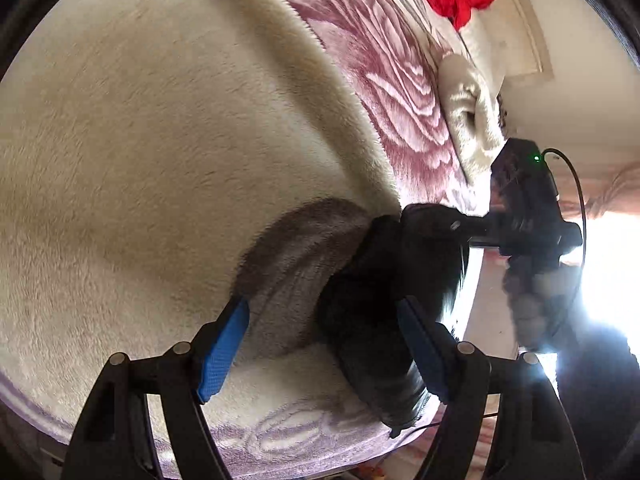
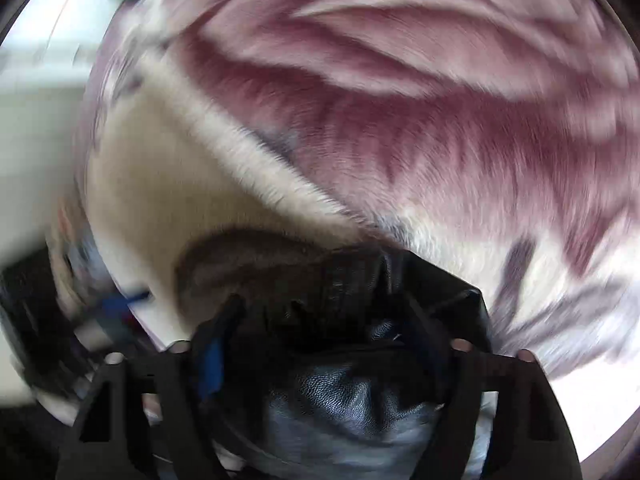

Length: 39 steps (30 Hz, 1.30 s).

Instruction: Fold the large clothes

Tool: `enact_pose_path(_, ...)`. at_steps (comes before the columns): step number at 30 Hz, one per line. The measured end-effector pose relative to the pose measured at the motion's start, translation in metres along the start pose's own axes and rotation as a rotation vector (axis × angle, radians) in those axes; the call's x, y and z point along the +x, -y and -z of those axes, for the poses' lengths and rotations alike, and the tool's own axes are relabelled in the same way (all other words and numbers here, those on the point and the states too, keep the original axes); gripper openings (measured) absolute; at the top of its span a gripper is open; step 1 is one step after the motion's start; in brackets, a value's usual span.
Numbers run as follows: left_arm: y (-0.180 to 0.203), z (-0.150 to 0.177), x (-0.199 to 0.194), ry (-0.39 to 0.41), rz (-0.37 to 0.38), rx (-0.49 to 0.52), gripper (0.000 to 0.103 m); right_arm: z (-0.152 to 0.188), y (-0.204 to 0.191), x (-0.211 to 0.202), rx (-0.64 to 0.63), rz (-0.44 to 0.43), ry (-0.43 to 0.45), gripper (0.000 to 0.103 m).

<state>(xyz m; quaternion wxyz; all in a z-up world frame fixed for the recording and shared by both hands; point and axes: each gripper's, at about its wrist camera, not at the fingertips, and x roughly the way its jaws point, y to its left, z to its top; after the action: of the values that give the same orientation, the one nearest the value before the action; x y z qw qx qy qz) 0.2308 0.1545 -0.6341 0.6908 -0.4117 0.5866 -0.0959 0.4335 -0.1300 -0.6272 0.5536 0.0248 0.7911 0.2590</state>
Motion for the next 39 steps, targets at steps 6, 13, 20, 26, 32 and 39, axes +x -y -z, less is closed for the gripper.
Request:
enact_pose_path(6, -0.007, -0.002, -0.002, 0.029, 0.068, -0.036, 0.075, 0.019, 0.056, 0.002, 0.416, -0.457, -0.123, 0.031)
enact_pose_path(13, 0.037, -0.024, 0.012, -0.022, 0.114, 0.106, 0.075, 0.032, 0.069, -0.011, 0.399, -0.482, 0.028, 0.064)
enact_pose_path(20, 0.114, -0.031, 0.085, -0.246, 0.105, 0.410, 0.072, 0.169, 0.149, -0.106, 0.491, -0.177, 0.343, 0.087)
enact_pose_path(26, 0.159, -0.024, 0.092, -0.196, 0.133, 0.526, 0.034, 0.265, 0.216, -0.034, 0.745, -0.206, 0.315, 0.087)
enact_pose_path(32, 0.164, -0.039, 0.103, -0.226, 0.122, 0.452, 0.034, 0.297, 0.206, -0.024, 0.785, -0.308, 0.547, 0.011)
enact_pose_path(39, 0.112, -0.062, 0.141, -0.327, 0.065, 0.343, 0.039, 0.285, 0.217, -0.017, 0.777, -0.250, 0.535, 0.012)
